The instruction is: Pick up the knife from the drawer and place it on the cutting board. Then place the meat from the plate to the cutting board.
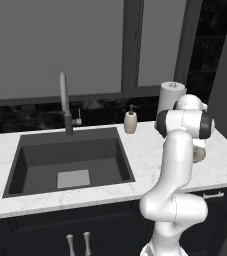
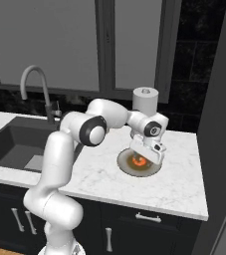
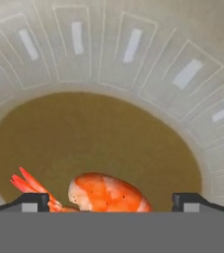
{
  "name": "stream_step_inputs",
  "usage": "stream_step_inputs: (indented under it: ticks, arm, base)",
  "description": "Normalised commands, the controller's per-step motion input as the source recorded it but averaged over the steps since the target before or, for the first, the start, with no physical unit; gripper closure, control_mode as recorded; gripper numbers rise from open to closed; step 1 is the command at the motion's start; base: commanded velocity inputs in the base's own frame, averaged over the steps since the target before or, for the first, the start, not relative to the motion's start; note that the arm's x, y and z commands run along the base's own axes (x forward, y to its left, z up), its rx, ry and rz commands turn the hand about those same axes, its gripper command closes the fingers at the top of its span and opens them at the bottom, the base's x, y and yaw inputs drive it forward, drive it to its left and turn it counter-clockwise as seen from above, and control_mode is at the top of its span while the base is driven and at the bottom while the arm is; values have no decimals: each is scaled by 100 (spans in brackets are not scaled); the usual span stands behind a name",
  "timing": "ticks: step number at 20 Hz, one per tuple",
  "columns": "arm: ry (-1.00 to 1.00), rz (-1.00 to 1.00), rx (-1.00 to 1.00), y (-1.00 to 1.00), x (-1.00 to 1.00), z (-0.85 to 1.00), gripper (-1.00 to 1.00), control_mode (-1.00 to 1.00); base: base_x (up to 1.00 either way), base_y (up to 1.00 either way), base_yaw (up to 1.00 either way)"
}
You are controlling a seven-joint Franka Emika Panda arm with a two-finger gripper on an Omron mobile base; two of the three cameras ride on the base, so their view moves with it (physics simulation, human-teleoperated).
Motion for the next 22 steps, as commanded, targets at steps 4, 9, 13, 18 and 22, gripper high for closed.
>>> stream_step_inputs:
  ticks: [4,9,13,18,22]
  arm:
    - [0,0,0,11,-5,-32,-100,-100]
    - [1,-1,0,11,-2,-46,-100,-100]
    - [-3,-2,0,-11,-16,-6,-100,-100]
    - [0,0,0,-2,-6,-18,-100,-100]
    - [1,0,0,5,0,-43,-100,-100]
  base:
    - [0,0,0]
    - [0,0,0]
    - [0,0,0]
    - [0,0,0]
    - [0,0,0]
